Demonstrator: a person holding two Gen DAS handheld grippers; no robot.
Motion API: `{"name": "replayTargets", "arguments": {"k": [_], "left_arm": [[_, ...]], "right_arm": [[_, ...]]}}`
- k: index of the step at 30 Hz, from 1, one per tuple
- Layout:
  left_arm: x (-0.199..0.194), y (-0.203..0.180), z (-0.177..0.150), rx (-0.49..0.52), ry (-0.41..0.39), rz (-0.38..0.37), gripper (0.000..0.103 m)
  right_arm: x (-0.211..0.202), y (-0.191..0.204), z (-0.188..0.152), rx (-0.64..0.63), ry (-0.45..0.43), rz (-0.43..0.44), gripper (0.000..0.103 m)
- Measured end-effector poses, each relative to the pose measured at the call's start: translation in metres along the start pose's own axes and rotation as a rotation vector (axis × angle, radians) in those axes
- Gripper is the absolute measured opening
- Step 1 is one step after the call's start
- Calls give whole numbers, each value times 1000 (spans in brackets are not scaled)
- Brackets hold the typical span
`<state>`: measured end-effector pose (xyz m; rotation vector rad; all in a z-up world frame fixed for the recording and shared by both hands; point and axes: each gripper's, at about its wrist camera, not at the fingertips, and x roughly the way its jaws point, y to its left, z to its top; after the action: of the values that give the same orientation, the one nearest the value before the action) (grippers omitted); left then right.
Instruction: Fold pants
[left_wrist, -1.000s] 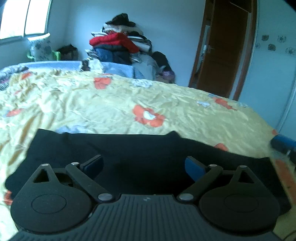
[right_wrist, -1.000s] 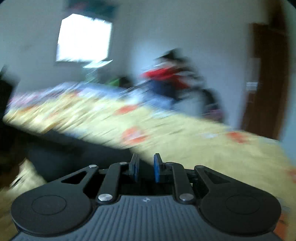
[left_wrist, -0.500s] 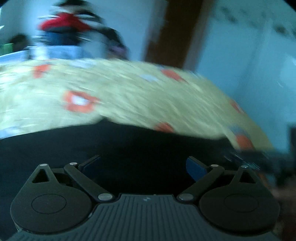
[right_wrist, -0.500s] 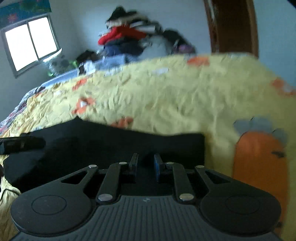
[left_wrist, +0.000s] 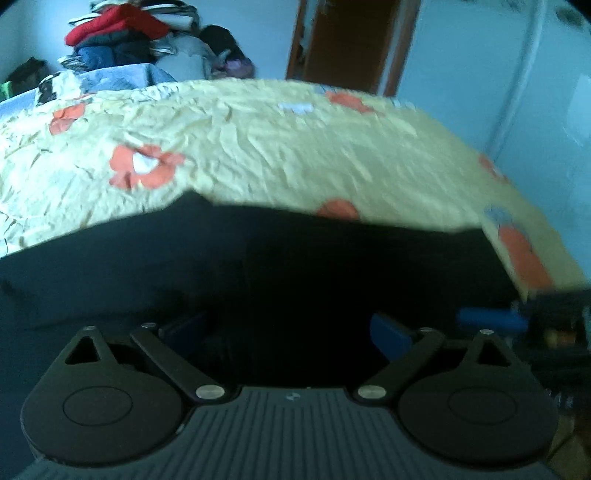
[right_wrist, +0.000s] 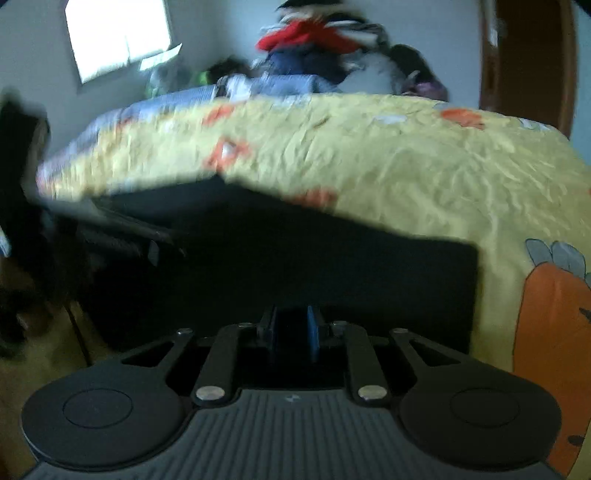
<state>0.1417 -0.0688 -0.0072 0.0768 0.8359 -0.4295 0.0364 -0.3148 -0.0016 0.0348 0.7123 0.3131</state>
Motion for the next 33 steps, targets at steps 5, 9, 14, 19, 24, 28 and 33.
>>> {"name": "replayTargets", "arguments": {"k": [5,9,14,19,24,28,33], "left_arm": [[-17,-12,-24,122,-44,37,99],[-40,-13,-53,208,-103,51,99],[-84,2,-78,239,-225,119,98],[-112,59,-81,79,-278,309,99],[-100,122,-85,-89,-86,345,97],[-128,137,-96,-147,-175,344,97],[-164,194,-103,-462,-217,292,97]], "right_arm": [[-8,-1,0,54,-1,-17,17],[-8,19,-10,-57,-4,-61,20],[-4,19,-1,7,10,-89,21],[-6,55,15,-84,-26,-64,22],[18,96,21,-180,26,30,50],[27,114,15,-260,77,-38,65],[-2,158,35,-351,-79,-70,65]]}}
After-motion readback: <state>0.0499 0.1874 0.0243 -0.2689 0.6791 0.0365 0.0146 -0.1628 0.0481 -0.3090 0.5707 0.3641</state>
